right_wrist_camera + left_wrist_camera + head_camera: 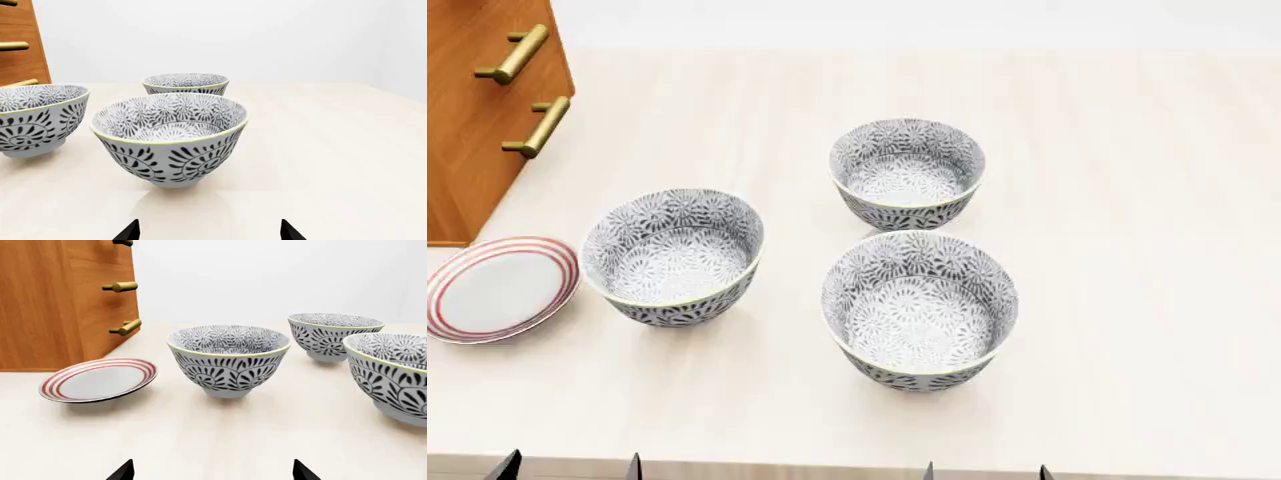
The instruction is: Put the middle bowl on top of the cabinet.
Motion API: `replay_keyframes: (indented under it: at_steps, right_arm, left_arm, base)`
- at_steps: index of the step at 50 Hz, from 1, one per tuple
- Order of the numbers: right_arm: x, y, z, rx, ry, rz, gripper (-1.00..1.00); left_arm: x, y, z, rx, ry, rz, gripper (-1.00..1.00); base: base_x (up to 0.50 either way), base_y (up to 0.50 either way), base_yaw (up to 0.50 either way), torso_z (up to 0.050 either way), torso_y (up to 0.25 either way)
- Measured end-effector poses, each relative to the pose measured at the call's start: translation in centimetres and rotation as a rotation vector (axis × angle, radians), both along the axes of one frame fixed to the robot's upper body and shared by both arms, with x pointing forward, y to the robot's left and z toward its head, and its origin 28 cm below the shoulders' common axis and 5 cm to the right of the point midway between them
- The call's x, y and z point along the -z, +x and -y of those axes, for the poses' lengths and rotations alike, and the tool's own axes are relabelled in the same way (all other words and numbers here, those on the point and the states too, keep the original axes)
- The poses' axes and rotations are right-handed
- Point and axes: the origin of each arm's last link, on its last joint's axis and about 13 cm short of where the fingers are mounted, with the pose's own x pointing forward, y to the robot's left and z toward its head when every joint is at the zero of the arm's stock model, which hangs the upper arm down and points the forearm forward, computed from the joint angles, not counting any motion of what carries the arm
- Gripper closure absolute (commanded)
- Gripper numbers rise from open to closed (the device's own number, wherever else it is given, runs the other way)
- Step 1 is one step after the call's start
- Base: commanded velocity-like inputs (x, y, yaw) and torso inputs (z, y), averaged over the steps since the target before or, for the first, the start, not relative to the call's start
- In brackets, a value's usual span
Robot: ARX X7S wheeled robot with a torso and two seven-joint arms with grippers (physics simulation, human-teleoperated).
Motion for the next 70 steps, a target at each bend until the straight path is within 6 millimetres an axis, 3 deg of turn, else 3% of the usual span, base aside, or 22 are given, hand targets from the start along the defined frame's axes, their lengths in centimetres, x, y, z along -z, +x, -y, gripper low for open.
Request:
replay_keyframes:
  at_steps: [22,32,39,48,60,70]
  right_arm:
    - [-0.2,0.8,0.0,-0.003,0.004,0.013,-1.00]
    - [-1.7,0.2,0.6,0.048,0.013,0.073,-1.00]
    - [-3.8,-1.8,2.3,0.155,0.032,0.172,-1.00]
    - [-6.2,-6.0,4.9,0.325,0.018,0.302,-1.00]
    - [-7.6,-10.6,7.3,0.453,-0.034,0.355,-1.00]
    - [-8.5,-12.6,7.7,0.495,-0.072,0.376,-1.00]
  left_arm:
    - [0.0,0.9,0.1,-0.005,-0.006,-0.011,-1.00]
    - [-1.5,1.1,0.0,-0.015,-0.020,0.009,-1.00]
    - [-3.6,1.8,0.1,-0.016,-0.047,0.044,-1.00]
    - [-7.0,2.4,0.4,-0.023,-0.072,0.118,-1.00]
    - [-11.5,-0.5,0.7,-0.052,-0.083,0.279,-1.00]
    - [-13.2,-1.9,0.6,-0.071,-0.098,0.344,-1.00]
  base:
    - [0.00,0.00,0.00,0.000,0.000]
    - [0.00,0.00,0.00,0.000,0.000]
    - [0.00,0.00,0.00,0.000,0.000]
    - [0.00,0.00,0.00,0.000,0.000]
    - [0.00,0.17,0.00,0.000,0.000]
    - [0.00,0.48,0.00,0.000,0.000]
